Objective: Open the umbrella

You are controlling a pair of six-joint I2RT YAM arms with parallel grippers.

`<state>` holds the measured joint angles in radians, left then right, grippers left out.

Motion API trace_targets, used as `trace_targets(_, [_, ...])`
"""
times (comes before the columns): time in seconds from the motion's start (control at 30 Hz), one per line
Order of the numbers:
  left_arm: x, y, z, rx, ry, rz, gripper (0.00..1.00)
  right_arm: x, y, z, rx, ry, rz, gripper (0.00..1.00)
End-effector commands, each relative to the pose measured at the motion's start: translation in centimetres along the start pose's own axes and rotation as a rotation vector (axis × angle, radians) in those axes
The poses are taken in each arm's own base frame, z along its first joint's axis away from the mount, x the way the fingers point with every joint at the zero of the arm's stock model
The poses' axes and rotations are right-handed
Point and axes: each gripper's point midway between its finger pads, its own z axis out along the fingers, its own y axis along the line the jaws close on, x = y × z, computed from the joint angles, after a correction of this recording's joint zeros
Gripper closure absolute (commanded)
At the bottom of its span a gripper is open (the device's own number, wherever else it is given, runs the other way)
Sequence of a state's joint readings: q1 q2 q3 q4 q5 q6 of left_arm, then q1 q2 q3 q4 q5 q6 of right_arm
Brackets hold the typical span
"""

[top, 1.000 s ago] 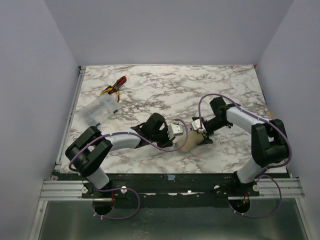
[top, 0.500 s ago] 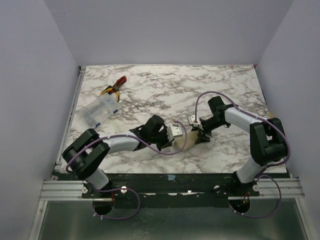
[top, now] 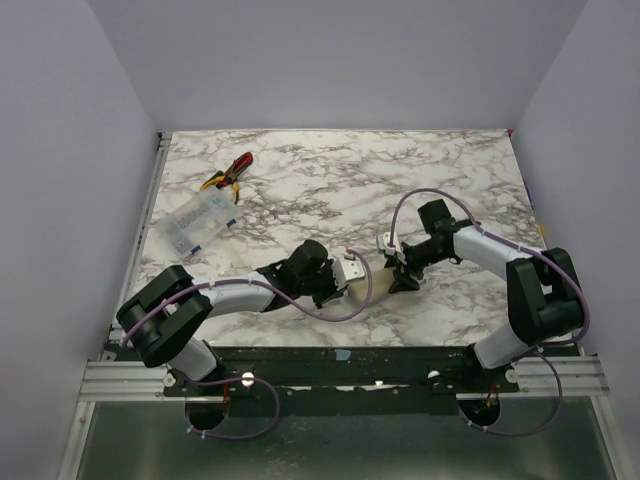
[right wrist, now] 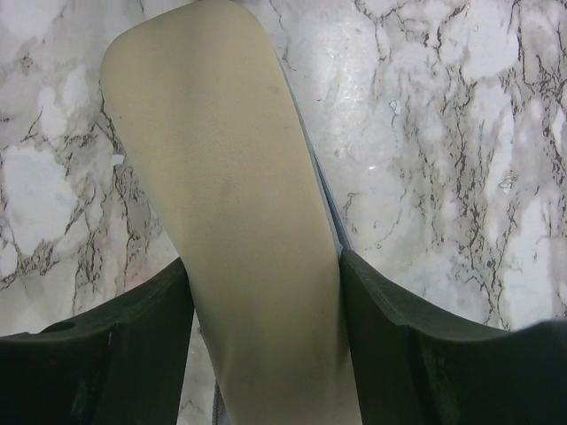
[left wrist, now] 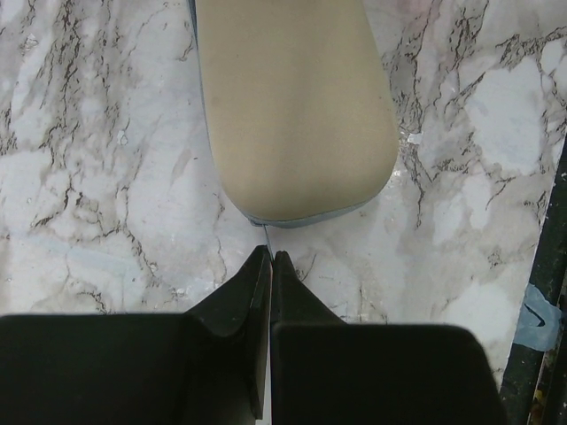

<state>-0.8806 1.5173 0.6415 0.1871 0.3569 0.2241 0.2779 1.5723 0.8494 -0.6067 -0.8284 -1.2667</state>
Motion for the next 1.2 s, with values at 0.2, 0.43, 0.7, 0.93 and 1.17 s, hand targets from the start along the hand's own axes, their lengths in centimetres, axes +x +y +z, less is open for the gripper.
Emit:
trace_targets(0.2, [0.0,-5.1,-1.0,0.177,-0.030,-0.003,1.00,2.4,-2.9,-0.4,0.146,0.100,-0.021,0.50])
trace_targets(0.43, [0.1,-5.1,-1.2,0.165,-0.039,-0.024,1.00,2.0,-3.9,-0.6,0.195,0.086,0.065,0.54])
trace_targets(0.7, [-2.8,-2.7,0.9,0.074,-0.085,-0.075,1.00,0.3,-3.0,-0.2,0.237,0.045,0.258,0.55])
trace_targets(0.93, [-3.6,0.2,1.8,-0.003,-0.092,-0.171,1.00,-2.0,-0.4,-1.1,0.203,0.018,0.360,0.32])
trace_targets(1.17, [-3.0,3.8,1.3,-0.041,-0.087,-0.171,1.00,-3.9,3.4,-2.9,0.017,0.025,0.461,0.11])
